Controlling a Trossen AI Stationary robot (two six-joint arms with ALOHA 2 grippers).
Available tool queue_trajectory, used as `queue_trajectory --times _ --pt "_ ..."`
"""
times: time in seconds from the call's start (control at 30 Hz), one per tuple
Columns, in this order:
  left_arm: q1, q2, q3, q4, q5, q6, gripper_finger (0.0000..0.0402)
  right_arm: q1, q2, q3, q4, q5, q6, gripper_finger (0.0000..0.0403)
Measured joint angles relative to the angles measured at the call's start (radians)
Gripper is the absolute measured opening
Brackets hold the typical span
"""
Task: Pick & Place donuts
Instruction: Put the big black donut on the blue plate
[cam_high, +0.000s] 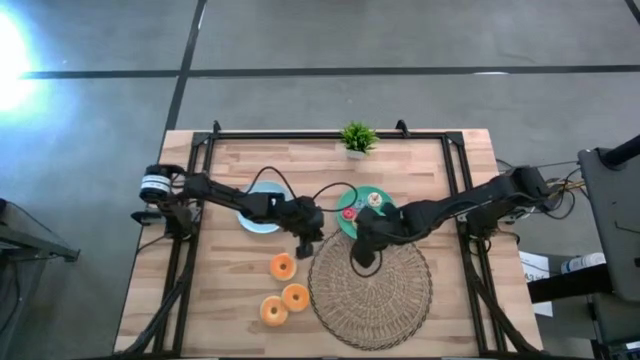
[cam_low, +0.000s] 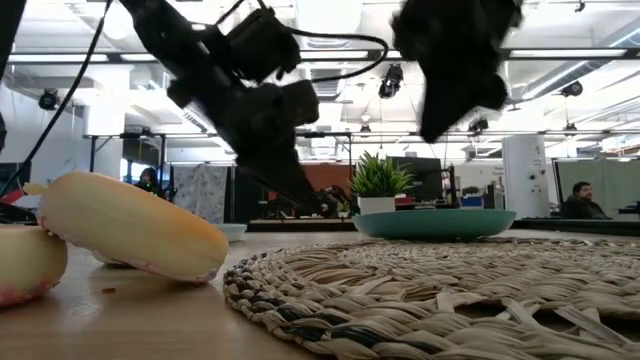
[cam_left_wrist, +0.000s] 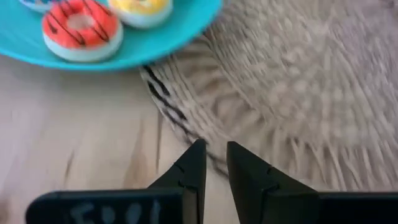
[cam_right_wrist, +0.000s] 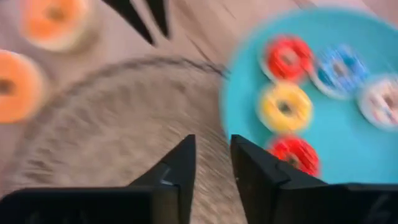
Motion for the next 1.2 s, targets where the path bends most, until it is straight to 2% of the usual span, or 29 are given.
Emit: queue_trajectory --times 0.07,0.23,0.33,0.6,0.73,0.87,1.07,1.2 --pt "-0.016 -0.040 -0.006 -0.050 -0.010 0.039 0.0039 0.006 0.008 0.035 0.043 0.000 -0.041 0.0115" --pt "-0.065 -0.184 -0.073 -0.152 -0.127 0.081 0.0039 0.007 0.041 0.106 0.079 0.011 -0.070 0.0163" --pt "-0.090 -0.290 -0.140 -0.174 -0.142 0.072 0.0039 0.007 0.063 0.138 0.075 0.026 -0.070 0.0182" --pt "-0.202 -0.543 -0.329 -0.222 -0.138 -0.060 0.0042 0.010 0.113 0.183 0.069 0.025 0.013 0.0198" --pt "-0.307 -0.632 -0.394 -0.262 -0.144 -0.101 0.0067 0.029 0.149 0.207 0.076 0.024 0.038 0.0198" --pt "-0.416 -0.686 -0.444 -0.282 -0.230 -0.096 0.0101 0.047 0.192 0.233 0.071 0.020 0.052 0.0198" --pt "-0.543 -0.670 -0.464 -0.245 -0.376 0.103 0.0130 0.048 0.227 0.263 0.054 -0.058 0.094 0.0199" --pt "-0.565 -0.634 -0.444 -0.237 -0.454 0.227 0.0141 0.048 0.232 0.283 -0.004 -0.057 0.091 0.0199"
